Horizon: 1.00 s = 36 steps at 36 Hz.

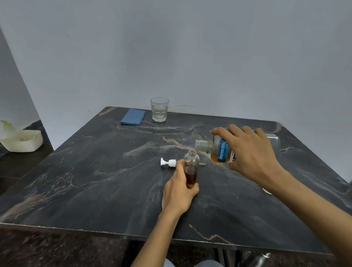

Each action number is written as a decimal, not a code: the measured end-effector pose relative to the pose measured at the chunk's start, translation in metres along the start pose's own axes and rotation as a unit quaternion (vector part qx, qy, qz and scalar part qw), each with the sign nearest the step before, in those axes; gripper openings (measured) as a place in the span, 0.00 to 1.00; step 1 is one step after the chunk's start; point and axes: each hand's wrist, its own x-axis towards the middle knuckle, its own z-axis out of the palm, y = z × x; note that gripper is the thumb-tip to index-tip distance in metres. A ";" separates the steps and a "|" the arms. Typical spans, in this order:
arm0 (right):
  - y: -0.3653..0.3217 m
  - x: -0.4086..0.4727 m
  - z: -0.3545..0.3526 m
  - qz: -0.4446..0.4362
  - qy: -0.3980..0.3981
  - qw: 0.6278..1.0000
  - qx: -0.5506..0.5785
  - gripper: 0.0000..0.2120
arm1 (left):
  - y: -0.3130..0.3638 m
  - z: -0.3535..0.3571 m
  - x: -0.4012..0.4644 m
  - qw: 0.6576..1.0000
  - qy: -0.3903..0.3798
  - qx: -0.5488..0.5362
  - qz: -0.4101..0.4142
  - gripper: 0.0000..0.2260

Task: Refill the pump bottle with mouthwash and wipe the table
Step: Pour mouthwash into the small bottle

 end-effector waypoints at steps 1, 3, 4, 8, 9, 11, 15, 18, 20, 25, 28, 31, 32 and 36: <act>0.000 0.000 0.000 0.001 -0.001 1.000 -0.001 0.44 | 0.000 0.000 0.000 1.000 0.001 0.000 0.000 0.31; 0.000 0.000 0.000 0.000 -0.001 1.000 -0.001 0.44 | 0.000 0.000 0.000 1.000 0.002 -0.001 0.001 0.30; 0.001 0.000 0.000 0.000 -0.001 1.000 0.000 0.44 | -0.001 0.000 0.000 1.000 0.002 -0.002 0.001 0.30; 0.001 0.001 0.001 -0.001 -0.001 1.000 -0.001 0.44 | 0.000 0.000 0.000 1.000 -0.003 -0.001 0.002 0.31; 0.001 0.001 0.001 0.000 -0.003 1.000 -0.001 0.44 | 0.000 0.000 0.000 1.000 -0.003 0.000 0.003 0.31; 0.000 0.001 0.000 0.002 -0.004 1.000 -0.005 0.44 | 0.000 0.000 0.000 1.000 -0.001 -0.001 0.003 0.31; 0.000 0.001 -0.001 0.002 -0.010 1.000 -0.002 0.43 | 0.000 0.000 0.000 1.000 -0.006 -0.004 0.002 0.30; 0.000 0.000 -0.002 0.000 -0.011 1.000 -0.001 0.43 | 0.000 -0.001 0.000 1.000 -0.007 -0.004 0.005 0.30; 0.000 0.001 -0.003 -0.001 -0.011 1.000 -0.004 0.43 | 0.000 -0.001 0.000 1.000 -0.006 -0.002 0.005 0.31; 0.000 0.000 -0.002 -0.003 -0.009 1.000 -0.009 0.44 | -0.001 0.000 0.000 1.000 -0.002 0.002 0.004 0.30; 0.000 0.001 -0.002 -0.002 -0.008 1.000 -0.010 0.44 | -0.001 0.001 0.001 1.000 -0.002 0.000 0.002 0.30; 0.000 0.001 -0.002 -0.003 -0.006 1.000 -0.010 0.43 | -0.002 0.002 0.001 1.000 0.002 0.001 0.004 0.31; 0.000 0.001 -0.002 -0.002 -0.006 1.000 -0.008 0.43 | -0.002 0.002 0.001 1.000 0.002 0.000 0.003 0.31; 0.000 0.001 -0.002 -0.004 -0.003 1.000 -0.004 0.44 | -0.003 0.001 0.001 1.000 -0.001 0.001 0.002 0.30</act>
